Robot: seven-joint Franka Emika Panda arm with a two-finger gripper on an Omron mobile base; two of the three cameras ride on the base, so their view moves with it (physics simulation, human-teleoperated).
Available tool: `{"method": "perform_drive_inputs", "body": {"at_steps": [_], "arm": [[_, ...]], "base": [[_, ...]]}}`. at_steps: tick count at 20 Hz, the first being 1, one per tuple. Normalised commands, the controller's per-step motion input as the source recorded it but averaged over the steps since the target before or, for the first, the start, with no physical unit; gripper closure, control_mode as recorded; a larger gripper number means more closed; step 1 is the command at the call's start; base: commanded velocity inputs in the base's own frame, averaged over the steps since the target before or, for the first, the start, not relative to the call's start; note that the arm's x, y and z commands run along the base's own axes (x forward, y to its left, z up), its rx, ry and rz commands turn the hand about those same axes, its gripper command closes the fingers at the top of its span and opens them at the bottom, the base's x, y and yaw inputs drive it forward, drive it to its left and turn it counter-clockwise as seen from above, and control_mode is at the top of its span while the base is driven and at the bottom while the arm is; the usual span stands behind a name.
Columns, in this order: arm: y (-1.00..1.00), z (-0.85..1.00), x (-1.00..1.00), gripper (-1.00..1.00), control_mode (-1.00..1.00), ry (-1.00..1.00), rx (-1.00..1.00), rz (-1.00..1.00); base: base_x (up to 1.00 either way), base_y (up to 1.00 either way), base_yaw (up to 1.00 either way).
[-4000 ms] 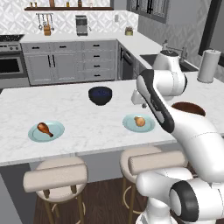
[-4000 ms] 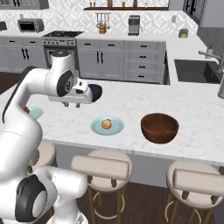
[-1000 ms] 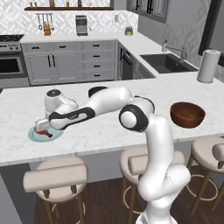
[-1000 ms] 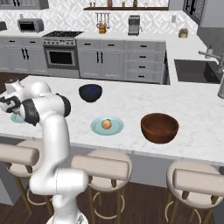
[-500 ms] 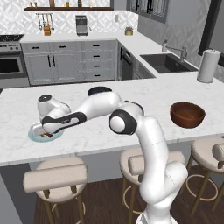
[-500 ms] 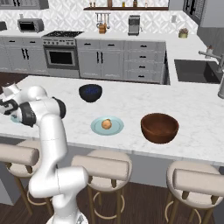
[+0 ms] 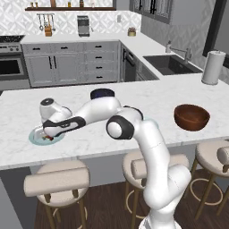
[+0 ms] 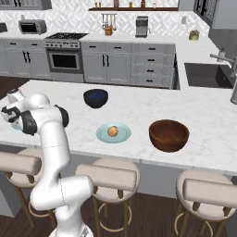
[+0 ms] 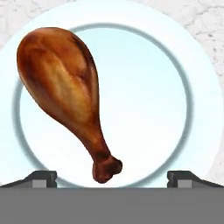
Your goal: Pick the chicken drumstick and squash from their plates and place them in the bowl. Then put the bowl in the fridge.
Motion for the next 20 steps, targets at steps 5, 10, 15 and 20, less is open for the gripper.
{"method": "perform_drive_inputs", "body": {"at_steps": [5, 10, 15, 20], "arm": [[0.06, -0.10, 0.27, -1.00, -1.00, 0.01, 0.00, 0.00], [0.25, -0.20, 0.03, -1.00, -1.00, 0.06, 0.00, 0.00], [0.20, -0.26, 0.00, -1.00, -1.00, 0.03, 0.00, 0.00], [0.00, -0.32, 0.04, 1.00, -1.00, 0.00, 0.00, 0.00]], "base": [[0.00, 0.00, 0.00], [0.00, 0.00, 0.00], [0.00, 0.00, 0.00], [0.00, 0.00, 0.00]]}}
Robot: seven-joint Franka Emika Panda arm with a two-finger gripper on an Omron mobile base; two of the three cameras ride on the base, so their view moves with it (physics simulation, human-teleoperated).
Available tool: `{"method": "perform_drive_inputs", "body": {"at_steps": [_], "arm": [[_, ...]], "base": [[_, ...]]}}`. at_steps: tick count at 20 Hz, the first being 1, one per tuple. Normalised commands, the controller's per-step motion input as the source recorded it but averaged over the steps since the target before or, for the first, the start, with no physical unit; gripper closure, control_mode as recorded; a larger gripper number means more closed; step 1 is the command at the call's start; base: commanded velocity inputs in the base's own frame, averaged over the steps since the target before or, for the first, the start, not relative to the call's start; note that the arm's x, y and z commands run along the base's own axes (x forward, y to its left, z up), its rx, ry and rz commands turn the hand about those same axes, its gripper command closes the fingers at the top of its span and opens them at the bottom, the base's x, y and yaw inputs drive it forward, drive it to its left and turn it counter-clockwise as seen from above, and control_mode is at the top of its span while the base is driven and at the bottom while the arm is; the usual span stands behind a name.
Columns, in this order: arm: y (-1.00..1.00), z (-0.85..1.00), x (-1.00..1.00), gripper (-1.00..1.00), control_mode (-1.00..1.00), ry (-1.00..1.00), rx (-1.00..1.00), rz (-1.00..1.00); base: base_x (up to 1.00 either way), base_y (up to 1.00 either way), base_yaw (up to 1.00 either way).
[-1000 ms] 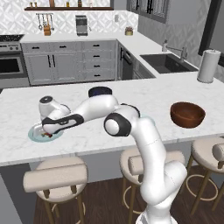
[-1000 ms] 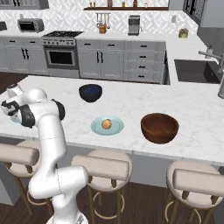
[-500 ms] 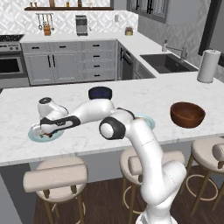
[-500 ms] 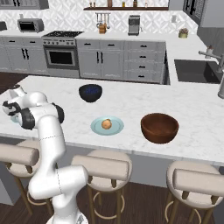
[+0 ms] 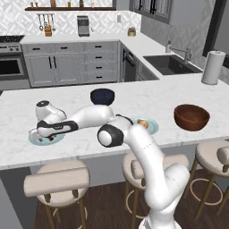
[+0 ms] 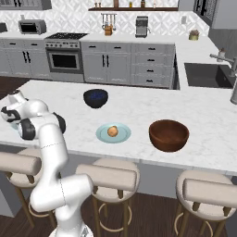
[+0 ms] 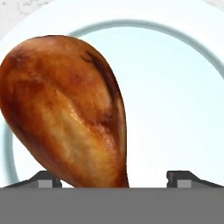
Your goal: Pick the chicken drumstick and squash from their plates and place them in the bowl. Then put the bowl in the fridge.
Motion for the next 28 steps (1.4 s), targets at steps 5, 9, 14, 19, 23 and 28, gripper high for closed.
{"method": "perform_drive_inputs", "body": {"at_steps": [5, 9, 14, 19, 23, 28], "arm": [[-0.07, -0.48, 0.00, 1.00, -1.00, 0.00, 0.00, 0.00], [-0.25, -0.33, 0.06, 1.00, -1.00, 0.00, 0.00, 0.00], [-0.16, -0.35, 0.01, 1.00, -1.00, 0.00, 0.00, 0.01], [-0.35, 0.23, -0.14, 1.00, -1.00, -0.01, 0.00, -0.02], [-0.88, 0.42, -0.43, 1.00, -1.00, 0.00, 0.00, -0.01], [-1.00, 0.41, -0.65, 1.00, -1.00, -0.03, 0.01, -0.02]], "base": [[0.00, 0.00, 0.00], [0.00, 0.00, 0.00], [0.00, 0.00, 0.00], [0.00, 0.00, 0.00], [0.00, 0.00, 0.00], [0.00, 0.00, 0.00]]}}
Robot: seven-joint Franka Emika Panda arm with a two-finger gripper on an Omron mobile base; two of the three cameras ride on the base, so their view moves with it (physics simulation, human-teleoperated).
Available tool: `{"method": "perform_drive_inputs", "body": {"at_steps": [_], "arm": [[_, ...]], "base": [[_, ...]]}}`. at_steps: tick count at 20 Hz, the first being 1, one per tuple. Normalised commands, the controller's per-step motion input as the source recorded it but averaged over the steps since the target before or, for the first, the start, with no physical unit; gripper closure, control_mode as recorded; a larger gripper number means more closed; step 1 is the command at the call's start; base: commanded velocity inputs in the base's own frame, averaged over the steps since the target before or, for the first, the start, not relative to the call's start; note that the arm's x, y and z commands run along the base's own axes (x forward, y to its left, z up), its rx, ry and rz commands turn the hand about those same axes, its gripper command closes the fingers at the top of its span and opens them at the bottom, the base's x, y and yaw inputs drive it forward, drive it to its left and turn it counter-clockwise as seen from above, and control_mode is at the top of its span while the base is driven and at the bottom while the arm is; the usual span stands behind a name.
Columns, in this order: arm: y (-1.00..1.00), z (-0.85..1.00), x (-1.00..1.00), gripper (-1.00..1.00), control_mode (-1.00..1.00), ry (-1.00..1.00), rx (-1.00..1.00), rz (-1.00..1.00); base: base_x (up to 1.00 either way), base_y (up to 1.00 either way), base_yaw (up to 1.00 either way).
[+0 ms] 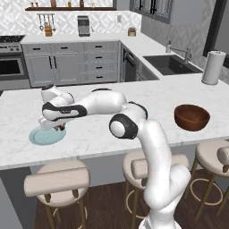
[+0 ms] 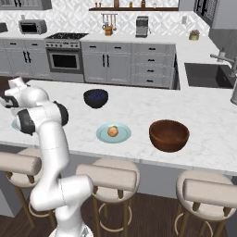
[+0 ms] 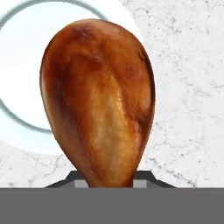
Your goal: Pick the chicken drumstick and squash from their plates and place them in the bowl. Then put the bowl in the fridge.
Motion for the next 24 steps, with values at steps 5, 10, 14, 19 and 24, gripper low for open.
{"method": "perform_drive_inputs", "body": {"at_steps": [5, 10, 14, 19, 24], "arm": [[-1.00, 0.33, -0.74, 1.00, -1.00, -0.07, 0.04, -0.07], [-1.00, 0.46, -0.53, 1.00, -1.00, -0.05, 0.07, -0.11], [-1.00, 0.69, -0.04, 1.00, -1.00, 0.00, 0.12, -0.20], [-1.00, 0.64, 0.00, 1.00, -1.00, 0.00, 0.11, -0.29], [-1.00, 0.46, -0.04, 1.00, -1.00, 0.00, 0.13, -0.33]], "base": [[0.00, 0.00, 0.00], [0.00, 0.00, 0.00], [0.00, 0.00, 0.00], [0.00, 0.00, 0.00], [0.00, 0.00, 0.00]]}}
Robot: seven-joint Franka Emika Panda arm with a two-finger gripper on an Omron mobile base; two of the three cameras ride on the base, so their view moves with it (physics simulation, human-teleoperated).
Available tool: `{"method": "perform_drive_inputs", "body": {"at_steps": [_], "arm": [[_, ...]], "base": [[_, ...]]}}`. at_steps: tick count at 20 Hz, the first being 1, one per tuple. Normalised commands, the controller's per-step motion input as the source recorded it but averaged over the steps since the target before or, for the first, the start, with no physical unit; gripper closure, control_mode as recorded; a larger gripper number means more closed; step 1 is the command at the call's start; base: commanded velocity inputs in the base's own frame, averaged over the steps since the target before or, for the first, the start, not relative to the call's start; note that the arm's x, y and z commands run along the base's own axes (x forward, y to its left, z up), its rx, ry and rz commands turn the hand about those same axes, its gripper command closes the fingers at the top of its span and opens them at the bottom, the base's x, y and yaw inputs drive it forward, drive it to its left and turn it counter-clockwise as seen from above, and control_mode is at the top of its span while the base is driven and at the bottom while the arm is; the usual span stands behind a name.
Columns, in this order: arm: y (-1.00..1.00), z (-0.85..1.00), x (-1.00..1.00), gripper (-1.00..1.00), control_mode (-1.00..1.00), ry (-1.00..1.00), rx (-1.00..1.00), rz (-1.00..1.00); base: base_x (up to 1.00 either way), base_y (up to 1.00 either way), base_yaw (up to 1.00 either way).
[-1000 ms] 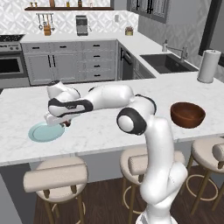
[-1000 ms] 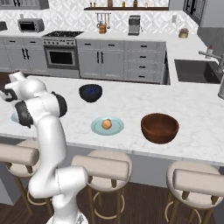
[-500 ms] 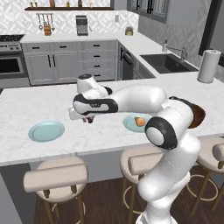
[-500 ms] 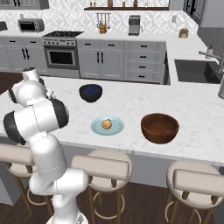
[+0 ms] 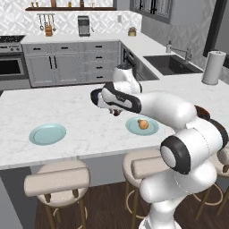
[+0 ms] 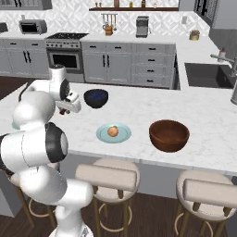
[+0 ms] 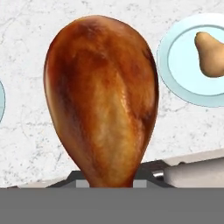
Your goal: Pick the chicken drumstick and squash from their plates and place them in the bowl. Then put the bowl in the fridge.
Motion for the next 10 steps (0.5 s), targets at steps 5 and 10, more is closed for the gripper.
{"method": "perform_drive_inputs", "body": {"at_steps": [5, 10], "arm": [[-1.00, 0.37, -0.11, 1.00, -1.00, 0.01, 0.14, -0.34], [-1.00, 0.06, -0.03, 1.00, -1.00, 0.02, 0.09, -0.34]], "base": [[0.00, 0.00, 0.00], [0.00, 0.00, 0.00]]}}
